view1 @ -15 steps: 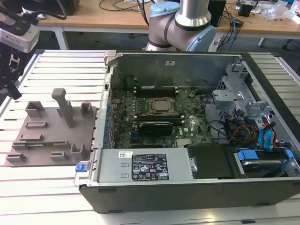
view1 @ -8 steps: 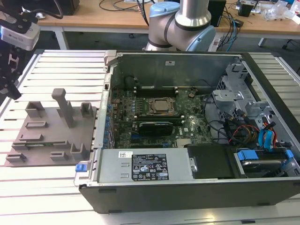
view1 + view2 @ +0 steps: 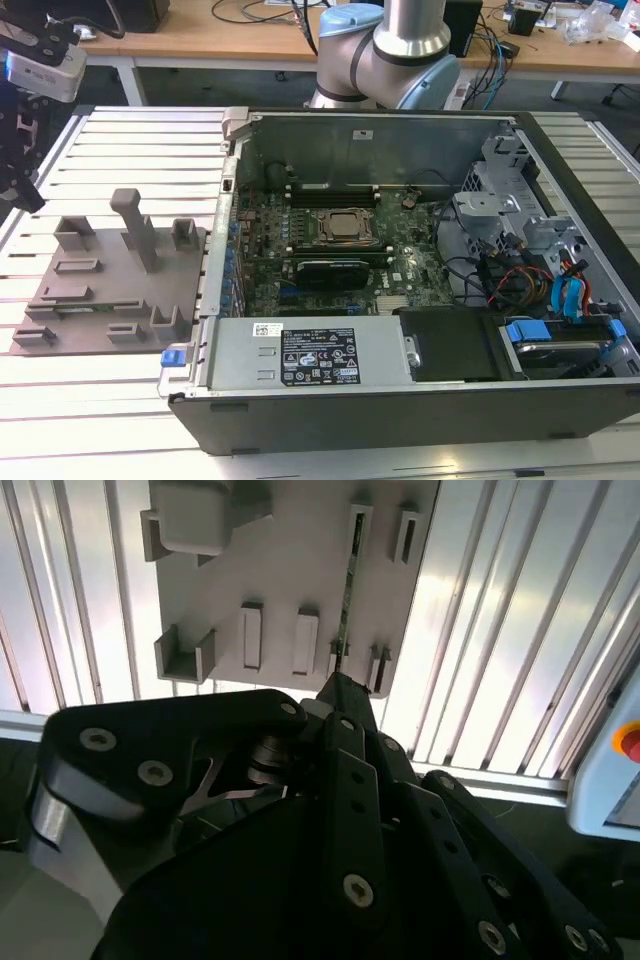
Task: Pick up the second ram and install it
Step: 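Pick up the second ram and move it above second insertion slot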
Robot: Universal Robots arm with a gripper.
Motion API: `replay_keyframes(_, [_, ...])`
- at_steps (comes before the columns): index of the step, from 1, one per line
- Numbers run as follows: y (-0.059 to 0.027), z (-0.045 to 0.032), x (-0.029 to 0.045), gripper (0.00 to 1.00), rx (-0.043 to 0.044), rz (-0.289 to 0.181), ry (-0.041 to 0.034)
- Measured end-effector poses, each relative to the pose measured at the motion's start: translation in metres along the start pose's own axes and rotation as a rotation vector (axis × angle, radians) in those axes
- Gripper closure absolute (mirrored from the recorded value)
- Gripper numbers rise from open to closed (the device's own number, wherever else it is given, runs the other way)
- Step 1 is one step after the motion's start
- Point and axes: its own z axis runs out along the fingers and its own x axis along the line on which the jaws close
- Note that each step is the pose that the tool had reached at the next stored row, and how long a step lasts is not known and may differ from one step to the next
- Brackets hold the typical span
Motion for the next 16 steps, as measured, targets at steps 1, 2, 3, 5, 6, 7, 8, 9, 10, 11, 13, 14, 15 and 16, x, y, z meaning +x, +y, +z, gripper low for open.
replay_keyframes(1, [0.0, 0.0, 0.0, 0.9, -0.0006, -0.02, 0.0009])
replay_keyframes(2, [0.0, 0.0, 0.0, 0.9, -0.001, -0.039, 0.0016])
replay_keyframes(3, [0.0, 0.0, 0.0, 0.9, -0.0015, -0.062, 0.0025])
replay_keyframes(5, [0.0, 0.0, 0.0, 0.9, -0.0026, -0.109, 0.0044])
replay_keyframes(6, [0.0, 0.0, 0.0, 0.9, -0.003, -0.13, 0.0053])
replay_keyframes(7, [0.0, 0.0, 0.0, 0.9, -0.0034, -0.145, 0.0059])
replay_keyframes(8, [0.0, 0.0001, 0.0, 0.9, -0.0039, -0.164, 0.0067])
replay_keyframes(9, [0.0, 0.0001, 0.0, 0.9, -0.0042, -0.178, 0.0072])
replay_keyframes(10, [0.0, 0.0001, 0.0, 0.9, -0.0045, -0.19, 0.0077])
replay_keyframes(11, [0.0, 0.0001, 0.0, 0.9, -0.005, -0.211, 0.0086])
replay_keyframes(13, [0.0, 0.0001, 0.0, 0.9, -0.0058, -0.247, 0.01])
replay_keyframes(14, [0.0, 0.0001, 0.0, 0.9, -0.0063, -0.269, 0.0108])
replay_keyframes(15, [0.0, 0.0001, 0.0, 0.9, -0.0069, -0.294, 0.0119])
replay_keyframes(16, [0.0, 0.0, 0.0, 0.9, -0.0072, -0.3, 0.0122])
